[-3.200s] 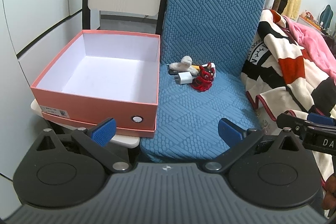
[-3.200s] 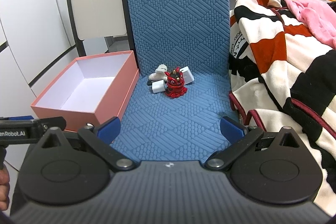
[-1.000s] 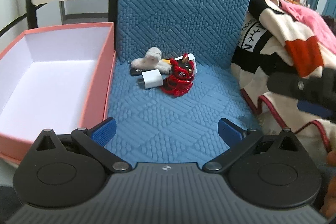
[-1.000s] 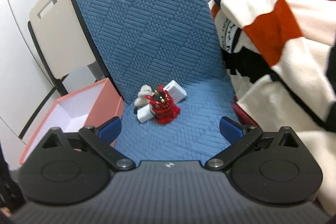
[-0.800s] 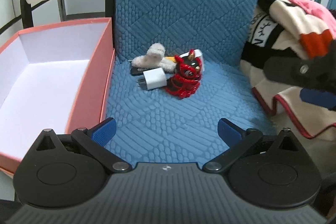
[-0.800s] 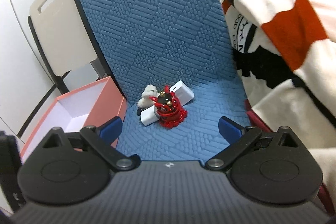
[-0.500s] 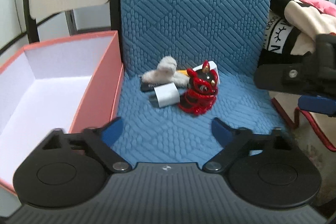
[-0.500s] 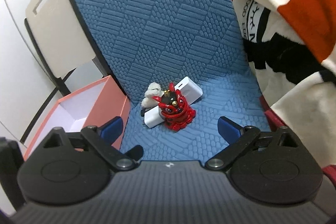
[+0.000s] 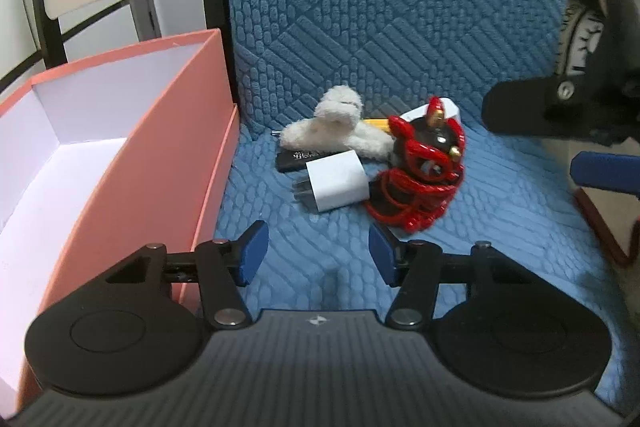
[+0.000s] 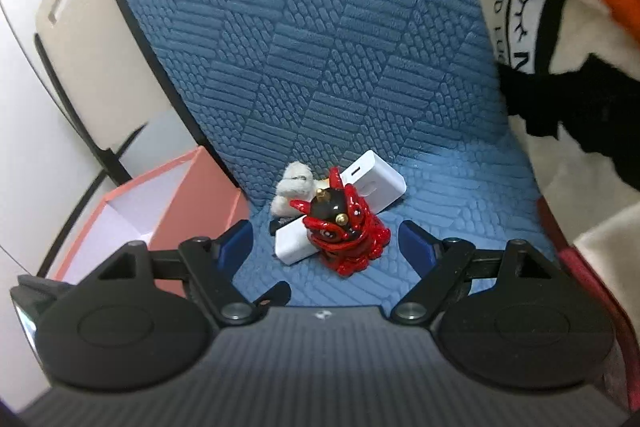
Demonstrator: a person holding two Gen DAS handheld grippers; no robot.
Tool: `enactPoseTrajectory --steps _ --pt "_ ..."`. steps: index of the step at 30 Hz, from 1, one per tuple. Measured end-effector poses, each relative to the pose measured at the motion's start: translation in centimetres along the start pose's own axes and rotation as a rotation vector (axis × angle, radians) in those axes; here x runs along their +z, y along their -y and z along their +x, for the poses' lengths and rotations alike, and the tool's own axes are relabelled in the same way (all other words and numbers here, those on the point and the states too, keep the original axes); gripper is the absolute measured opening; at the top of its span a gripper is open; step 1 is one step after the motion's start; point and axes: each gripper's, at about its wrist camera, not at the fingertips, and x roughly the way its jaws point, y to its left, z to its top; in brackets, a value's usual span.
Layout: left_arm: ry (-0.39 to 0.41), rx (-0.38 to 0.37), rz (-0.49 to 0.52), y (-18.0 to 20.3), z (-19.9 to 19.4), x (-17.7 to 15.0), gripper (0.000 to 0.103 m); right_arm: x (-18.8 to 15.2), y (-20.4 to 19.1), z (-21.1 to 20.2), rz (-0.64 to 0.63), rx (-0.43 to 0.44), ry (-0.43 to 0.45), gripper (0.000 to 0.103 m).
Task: Organize rigid objects
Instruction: 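Close the right tool on the red figurine while the left tool nears the cube charger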
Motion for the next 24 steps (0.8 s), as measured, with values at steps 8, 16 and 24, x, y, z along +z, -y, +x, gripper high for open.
enactPoseTrajectory --steps 8,16,24 --pt "-0.018 -0.005 -0.020 0.0 2.7 1.1 0.058 1.5 0.2 5.1 0.032 -0.024 -0.087 0.076" --pt "-0.037 -0.032 -0.046 -0.2 4.8 2.0 0.058 2.2 -0.2 8.8 0.014 -0.035 -0.155 0.073" --pt "-0.049 -0.038 -0.075 -0.7 5.9 2.2 0.058 1.8 -0.5 11.4 -0.014 -0.035 -0.257 0.067"
